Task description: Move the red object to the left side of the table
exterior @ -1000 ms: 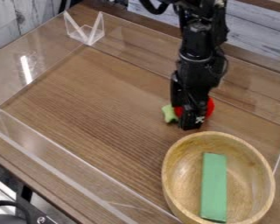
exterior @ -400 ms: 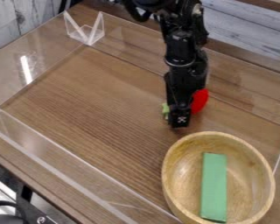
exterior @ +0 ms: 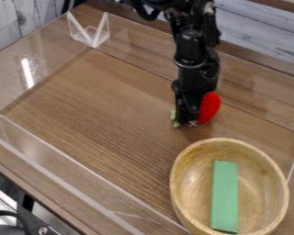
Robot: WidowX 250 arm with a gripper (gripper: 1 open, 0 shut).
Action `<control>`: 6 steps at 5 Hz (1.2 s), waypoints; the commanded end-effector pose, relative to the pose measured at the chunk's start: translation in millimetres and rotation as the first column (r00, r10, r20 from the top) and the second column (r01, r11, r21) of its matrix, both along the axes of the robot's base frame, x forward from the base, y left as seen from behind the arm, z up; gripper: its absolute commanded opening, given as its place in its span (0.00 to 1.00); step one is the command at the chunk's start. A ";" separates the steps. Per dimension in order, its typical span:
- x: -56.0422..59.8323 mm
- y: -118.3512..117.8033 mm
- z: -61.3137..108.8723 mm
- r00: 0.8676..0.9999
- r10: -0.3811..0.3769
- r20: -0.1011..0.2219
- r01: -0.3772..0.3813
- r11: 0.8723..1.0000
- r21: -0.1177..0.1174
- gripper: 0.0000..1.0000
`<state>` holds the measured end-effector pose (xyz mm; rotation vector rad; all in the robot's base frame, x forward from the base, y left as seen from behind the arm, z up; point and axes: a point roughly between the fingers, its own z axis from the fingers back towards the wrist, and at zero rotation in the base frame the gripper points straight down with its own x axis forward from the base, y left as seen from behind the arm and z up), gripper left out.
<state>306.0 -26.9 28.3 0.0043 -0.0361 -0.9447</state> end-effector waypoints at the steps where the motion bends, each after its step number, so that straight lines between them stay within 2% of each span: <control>1: 5.4 -4.4 41.8 0.995 -0.021 0.095 0.018 0.999 0.029 0.00; 2: 8.2 -3.2 68.4 0.991 -0.017 0.136 0.008 0.998 0.066 0.00; 3: 7.7 17.5 89.3 0.986 0.042 0.158 -0.057 0.994 0.090 0.00; 4: -0.9 38.5 96.9 0.982 0.111 0.152 -0.126 0.988 0.089 0.00; 5: -10.4 57.8 96.5 0.979 0.151 0.139 -0.164 0.983 0.080 0.00; 6: -22.0 72.3 91.4 0.982 0.135 0.130 -0.146 0.987 0.073 0.00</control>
